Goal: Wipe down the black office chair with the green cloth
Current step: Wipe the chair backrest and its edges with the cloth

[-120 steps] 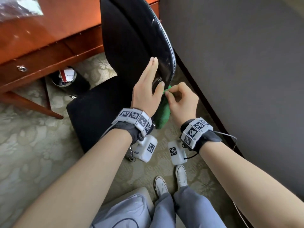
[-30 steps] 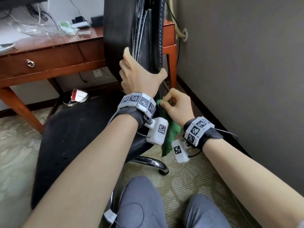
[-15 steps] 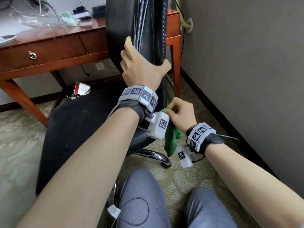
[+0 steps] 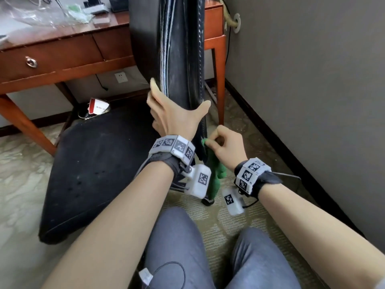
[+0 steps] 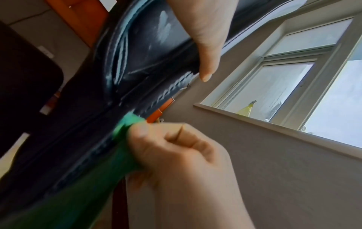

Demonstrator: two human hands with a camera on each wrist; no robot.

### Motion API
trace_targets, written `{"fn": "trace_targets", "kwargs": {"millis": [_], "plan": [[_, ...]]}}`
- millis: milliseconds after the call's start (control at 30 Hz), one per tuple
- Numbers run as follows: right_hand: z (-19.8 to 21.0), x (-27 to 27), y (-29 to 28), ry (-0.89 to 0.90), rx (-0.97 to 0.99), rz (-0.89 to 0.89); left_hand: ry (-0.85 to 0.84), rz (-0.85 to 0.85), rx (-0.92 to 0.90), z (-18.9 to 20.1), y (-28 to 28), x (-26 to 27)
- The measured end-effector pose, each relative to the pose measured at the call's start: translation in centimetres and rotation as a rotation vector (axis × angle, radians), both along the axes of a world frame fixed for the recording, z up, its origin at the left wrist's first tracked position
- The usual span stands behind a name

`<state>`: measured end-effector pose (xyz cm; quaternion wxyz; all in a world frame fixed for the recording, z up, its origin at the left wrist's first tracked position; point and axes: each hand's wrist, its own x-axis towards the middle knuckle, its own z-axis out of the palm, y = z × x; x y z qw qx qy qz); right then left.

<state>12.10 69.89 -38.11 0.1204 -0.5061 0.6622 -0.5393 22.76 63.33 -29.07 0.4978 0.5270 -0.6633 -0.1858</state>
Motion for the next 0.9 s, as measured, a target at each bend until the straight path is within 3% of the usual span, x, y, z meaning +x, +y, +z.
{"fn": "trace_targets", "kwargs": {"millis": [133, 400, 600, 800, 900], "plan": [[3.0, 0.0, -1.1, -0.006, -0.174, -0.017, 0.067, 0.042, 0.028, -0.4, -0.1, -0.6], [-1.2, 0.2, -0.5, -0.029, 0.01, -0.001, 0.046, 0.053, 0.0, -0.7, -0.1, -0.6], [1.3, 0.3, -1.0, -0.006, -0.14, -0.008, 0.035, 0.054, -0.005, -0.6, 0.0, -0.3], [-4.8, 0.5, -0.2, -0.021, 0.104, -0.004, 0.079, 0.042, -0.007, -0.8, 0.3, -0.1], [-5.9, 0.4, 0.1, -0.05, 0.145, 0.007, 0.149, 0.001, -0.024, -1.7, 0.4, 0.2]]}}
